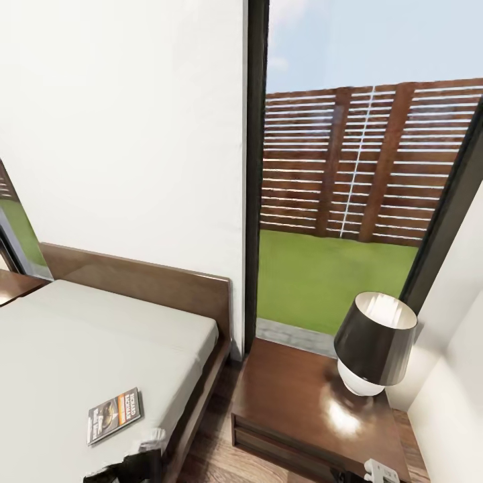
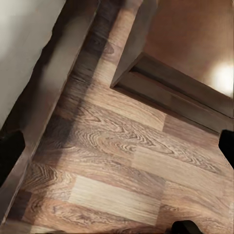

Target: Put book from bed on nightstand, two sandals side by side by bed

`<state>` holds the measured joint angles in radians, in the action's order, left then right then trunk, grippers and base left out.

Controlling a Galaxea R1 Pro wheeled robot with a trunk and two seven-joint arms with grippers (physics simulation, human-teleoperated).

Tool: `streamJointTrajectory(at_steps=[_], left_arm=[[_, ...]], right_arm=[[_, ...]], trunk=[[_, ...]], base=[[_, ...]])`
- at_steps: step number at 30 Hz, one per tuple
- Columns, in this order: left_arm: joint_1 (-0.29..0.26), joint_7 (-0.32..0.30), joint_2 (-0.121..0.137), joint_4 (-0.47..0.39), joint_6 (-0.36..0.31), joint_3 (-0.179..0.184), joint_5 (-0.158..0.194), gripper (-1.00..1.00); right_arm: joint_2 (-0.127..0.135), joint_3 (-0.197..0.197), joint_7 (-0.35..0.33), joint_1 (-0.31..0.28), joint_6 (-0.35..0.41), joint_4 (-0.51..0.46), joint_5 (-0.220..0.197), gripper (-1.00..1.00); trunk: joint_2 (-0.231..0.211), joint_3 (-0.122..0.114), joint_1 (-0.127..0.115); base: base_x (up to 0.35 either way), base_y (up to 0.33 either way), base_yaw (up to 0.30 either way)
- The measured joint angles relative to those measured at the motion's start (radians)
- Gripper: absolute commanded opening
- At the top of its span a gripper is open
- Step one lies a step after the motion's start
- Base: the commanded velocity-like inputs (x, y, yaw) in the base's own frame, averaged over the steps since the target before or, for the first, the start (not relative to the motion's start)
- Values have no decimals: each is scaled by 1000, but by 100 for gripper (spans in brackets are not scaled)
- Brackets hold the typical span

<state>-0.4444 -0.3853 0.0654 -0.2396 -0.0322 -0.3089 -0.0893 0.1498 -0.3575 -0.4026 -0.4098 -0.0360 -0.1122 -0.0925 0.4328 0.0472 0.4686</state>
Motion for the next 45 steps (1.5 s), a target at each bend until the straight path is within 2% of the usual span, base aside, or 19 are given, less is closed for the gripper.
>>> streamJointTrajectory(at_steps=[3, 4, 5, 6, 7, 8, 10, 12, 13, 15, 17, 19, 21, 25, 28, 31, 33, 36, 45], left_arm=[[-4, -2, 6, -255, -244, 0, 31, 100], [-4, -4, 7, -342, -325, -1, 50, 100], [-4, -6, 10, -459, -426, -4, 86, 100], [-5, -7, 13, -510, -458, -4, 100, 100], [-10, -8, 23, -608, -535, -5, 138, 100], [-19, -8, 30, -666, -579, -6, 162, 100], [-56, -6, 55, -722, -648, -12, 199, 100], [-95, 0, 82, -744, -685, -52, 237, 100], [-102, 4, 88, -748, -691, -76, 249, 100], [-119, 35, 100, -755, -703, -162, 283, 100], [-129, 79, 104, -757, -706, -211, 298, 100], [-137, 129, 106, -759, -702, -237, 306, 100], [-143, 195, 109, -759, -658, -254, 310, 100], [-146, 338, 108, -732, -461, -262, 306, 100], [-153, 395, 109, -692, -408, -263, 298, 100], [-185, 416, 111, -644, -393, -264, 296, 100], [-221, 424, 117, -583, -388, -264, 296, 100], [-242, 427, 120, -510, -386, -264, 298, 100], [-249, 386, 115, -480, -390, -259, 303, 100]], right_arm=[[0, 0, 0, 0, 0, 1, 0, 100], [0, 0, 0, 0, 0, 0, 0, 100], [0, 0, 0, 0, 0, 0, 1, 100], [0, 0, 0, 0, 0, 0, 1, 100], [0, 0, 0, 0, 0, 0, 1, 100], [0, 0, 0, 0, 0, 0, 1, 100], [0, 0, -1, 0, 0, 0, 1, 100], [0, 0, -2, 0, 0, 0, 1, 100], [0, 0, -2, 0, 0, 0, 1, 100], [0, 0, -3, 0, 0, 0, 1, 100], [0, 0, -3, 0, 0, 0, 1, 100], [0, 0, -3, 0, 0, 0, 1, 100], [0, 0, -3, 0, 0, 0, 1, 100], [0, 0, -4, 0, 0, 0, 1, 100], [0, 0, -3, 0, 0, 0, 1, 100], [0, 0, -3, 0, 0, 0, 1, 100], [0, 0, -3, 0, 0, 0, 1, 100], [0, 0, -5, 0, 2, 0, 1, 100], [1, 0, -6, 0, 5, 0, 1, 100]], trunk=[[0, 0, 0], [0, 0, 0], [0, 0, 0], [0, 0, 0], [0, 0, 0], [0, 0, 0], [0, 0, 0], [0, 0, 0], [0, 0, 0], [0, 0, 0], [0, 0, 0], [0, 0, 0], [0, 0, 0], [0, 0, 0], [0, 0, 0], [0, 0, 0], [0, 0, 0], [0, 0, 0], [0, 3, 0]], base=[[0, 0, 0], [0, 0, 0], [0, 0, 0], [0, 0, 0], [0, 0, 0], [0, 0, 0], [0, 0, 0], [0, 0, 0], [0, 0, 0], [0, 0, 0], [0, 0, 0], [0, 0, 0], [0, 0, 0], [0, 0, 0], [0, 0, 0], [0, 0, 0], [0, 0, 0], [0, 0, 0], [0, 0, 0]])
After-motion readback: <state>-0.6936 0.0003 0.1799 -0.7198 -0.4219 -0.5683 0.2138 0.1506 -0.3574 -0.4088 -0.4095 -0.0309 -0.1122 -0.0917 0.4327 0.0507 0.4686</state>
